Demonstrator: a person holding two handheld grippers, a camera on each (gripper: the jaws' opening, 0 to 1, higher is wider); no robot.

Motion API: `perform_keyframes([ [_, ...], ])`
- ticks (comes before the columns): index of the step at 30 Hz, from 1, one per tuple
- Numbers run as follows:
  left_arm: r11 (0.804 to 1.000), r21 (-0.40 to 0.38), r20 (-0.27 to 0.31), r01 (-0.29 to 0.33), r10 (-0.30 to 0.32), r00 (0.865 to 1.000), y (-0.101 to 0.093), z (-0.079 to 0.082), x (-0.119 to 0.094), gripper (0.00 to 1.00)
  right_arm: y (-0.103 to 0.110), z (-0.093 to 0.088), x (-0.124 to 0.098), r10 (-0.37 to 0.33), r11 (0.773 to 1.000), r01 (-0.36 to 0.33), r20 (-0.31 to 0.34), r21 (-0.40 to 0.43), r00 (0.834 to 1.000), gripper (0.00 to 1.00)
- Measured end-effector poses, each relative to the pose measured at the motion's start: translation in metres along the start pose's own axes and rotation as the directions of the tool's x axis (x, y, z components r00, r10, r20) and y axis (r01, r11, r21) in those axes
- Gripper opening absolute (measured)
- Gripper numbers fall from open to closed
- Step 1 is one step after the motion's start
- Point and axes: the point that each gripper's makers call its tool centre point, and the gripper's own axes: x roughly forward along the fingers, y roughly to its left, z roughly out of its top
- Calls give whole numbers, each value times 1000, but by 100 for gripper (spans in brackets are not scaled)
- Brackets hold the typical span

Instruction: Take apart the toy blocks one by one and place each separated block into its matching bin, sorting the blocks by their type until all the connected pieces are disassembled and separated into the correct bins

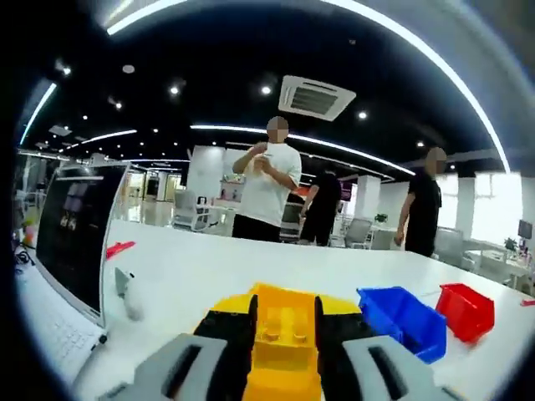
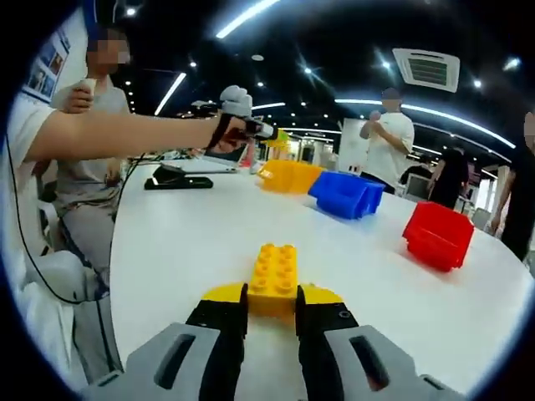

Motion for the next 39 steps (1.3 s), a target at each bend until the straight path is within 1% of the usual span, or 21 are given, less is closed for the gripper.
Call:
perform_keyframes([
  [1,1000,-17,-2,8,-8,1000,-1,-2,4,85,0,0,0,2,1000,-2,0,0,1000,24],
  [2,1000,0,1,19,-19,1000,-2,-3,3,95,0,0,0,4,1000,-4,0,3,1000,24],
  [3,999,50,-6,17,-17,1000,-3,-4,-2,86,-1,0,0,6,1000,-6,-1,8,1000,24],
  [4,995,98,-4,3,-3,1000,-1,-2,-6,81,-1,0,0,6,1000,-6,-2,12,1000,24],
  [5,995,97,-8,7,-7,1000,-4,-3,-10,78,-2,-1,0,4,1000,-4,-2,14,1000,24],
  [8,996,84,20,34,-36,999,-10,7,-21,76,-2,0,0,2,1000,-2,-1,12,1000,24],
  [11,991,122,41,61,-67,997,-19,19,-35,72,-2,0,0,-1,1000,1,0,9,1000,24],
  [12,990,120,48,72,-78,996,-23,23,-40,72,-2,0,0,-1,1000,1,-1,8,1000,24],
  [14,988,112,79,108,-118,990,-34,33,-54,72,-2,0,0,-4,1000,4,-1,8,1000,24],
  [16,983,133,73,127,-138,988,-42,34,-70,70,-2,0,0,-4,1000,4,-2,9,1000,24],
  [17,981,136,88,141,-154,984,-48,37,-80,70,-2,0,0,-5,1000,5,-2,9,1000,24],
  [18,980,131,92,152,-165,982,-52,38,-86,69,-2,0,0,-6,1000,6,-1,9,1000,24],
  [20,973,116,107,201,-213,971,-65,40,-104,69,-2,0,0,-5,1000,5,-1,9,1000,24],
  [22,967,134,105,216,-231,967,-71,37,-121,68,-3,0,0,-7,1000,7,-1,10,1000,24],
  [23,962,135,110,239,-254,961,-78,36,-135,68,-3,0,0,-7,1000,7,-1,9,1000,24],
  [24,958,138,113,250,-266,957,-81,35,-142,68,-3,0,0,-7,1000,7,-1,9,1000,24],
  [27,950,144,119,276,-293,949,-90,25,-174,66,-3,0,0,-6,1000,6,0,8,1000,24],
  [30,939,138,114,315,-330,937,-97,9,-200,65,-5,2,0,-6,1000,6,7,17,1000,24],
  [36,931,122,103,344,-357,928,-106,-17,-235,64,-10,7,-2,-6,998,4,27,61,1000,24],
  [38,927,134,90,352,-365,927,-108,-26,-243,64,-11,9,-3,-9,998,6,35,70,999,24],
  [39,926,136,87,352,-365,927,-108,-28,-245,64,-11,10,-3,-11,997,8,38,72,999,24],
])
